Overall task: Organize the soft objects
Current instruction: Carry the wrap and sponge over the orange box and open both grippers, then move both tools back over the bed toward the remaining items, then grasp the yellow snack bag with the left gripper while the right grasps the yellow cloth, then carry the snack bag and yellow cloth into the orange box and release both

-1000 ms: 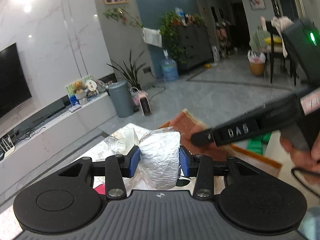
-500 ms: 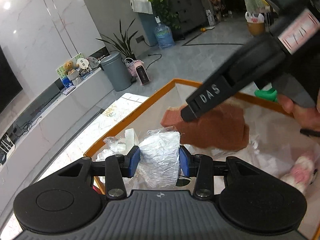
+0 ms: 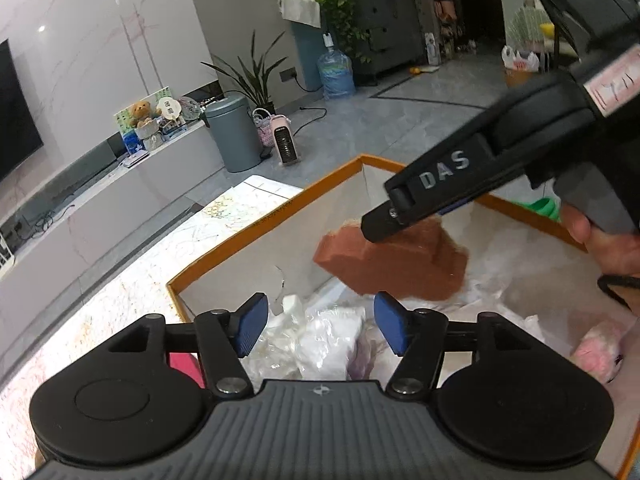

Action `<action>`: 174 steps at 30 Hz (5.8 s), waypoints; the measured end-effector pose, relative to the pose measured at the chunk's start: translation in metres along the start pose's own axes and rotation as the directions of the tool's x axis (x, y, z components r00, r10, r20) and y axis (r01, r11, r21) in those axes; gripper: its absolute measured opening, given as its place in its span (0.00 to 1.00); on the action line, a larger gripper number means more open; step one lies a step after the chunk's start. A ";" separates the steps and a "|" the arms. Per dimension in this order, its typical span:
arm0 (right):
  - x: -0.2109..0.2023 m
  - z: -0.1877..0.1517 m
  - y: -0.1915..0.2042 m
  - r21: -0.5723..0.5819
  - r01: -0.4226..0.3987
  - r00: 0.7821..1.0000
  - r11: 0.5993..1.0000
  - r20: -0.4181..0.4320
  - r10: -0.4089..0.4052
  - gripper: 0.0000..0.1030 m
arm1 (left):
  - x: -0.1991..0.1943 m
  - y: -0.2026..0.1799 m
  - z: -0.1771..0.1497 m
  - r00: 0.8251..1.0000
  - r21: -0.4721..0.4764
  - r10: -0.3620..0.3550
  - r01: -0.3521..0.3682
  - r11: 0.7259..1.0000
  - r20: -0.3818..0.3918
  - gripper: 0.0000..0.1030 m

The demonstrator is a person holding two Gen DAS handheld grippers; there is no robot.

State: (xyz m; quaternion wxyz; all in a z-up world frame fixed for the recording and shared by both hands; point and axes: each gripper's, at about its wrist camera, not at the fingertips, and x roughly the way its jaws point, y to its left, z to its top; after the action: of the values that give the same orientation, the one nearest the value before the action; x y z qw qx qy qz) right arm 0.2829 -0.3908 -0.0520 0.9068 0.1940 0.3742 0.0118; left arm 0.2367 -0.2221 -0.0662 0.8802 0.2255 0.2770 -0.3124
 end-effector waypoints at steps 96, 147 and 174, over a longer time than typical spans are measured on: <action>0.094 -0.231 0.283 -0.477 0.045 0.995 0.878 0.098 0.002 0.03 | -0.102 0.227 -0.250 0.879 -0.646 0.344 -0.477 0.596 -0.331 0.65; -0.128 -0.223 0.189 -0.324 -0.251 0.943 0.912 0.130 0.306 0.00 | -0.228 0.071 -0.170 0.951 -0.662 0.310 -0.241 0.710 -0.014 0.02; -0.207 -0.153 0.101 -0.244 -0.176 0.925 0.954 0.291 0.245 0.00 | -0.208 0.013 -0.034 0.950 -0.416 0.112 0.020 0.909 0.290 0.02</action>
State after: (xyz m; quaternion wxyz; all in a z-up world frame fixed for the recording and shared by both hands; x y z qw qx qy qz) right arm 0.0418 -0.2793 0.0253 0.9640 0.1342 0.1966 0.1183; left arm 0.0976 -0.1050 0.0418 0.9474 -0.0110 0.1907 -0.2566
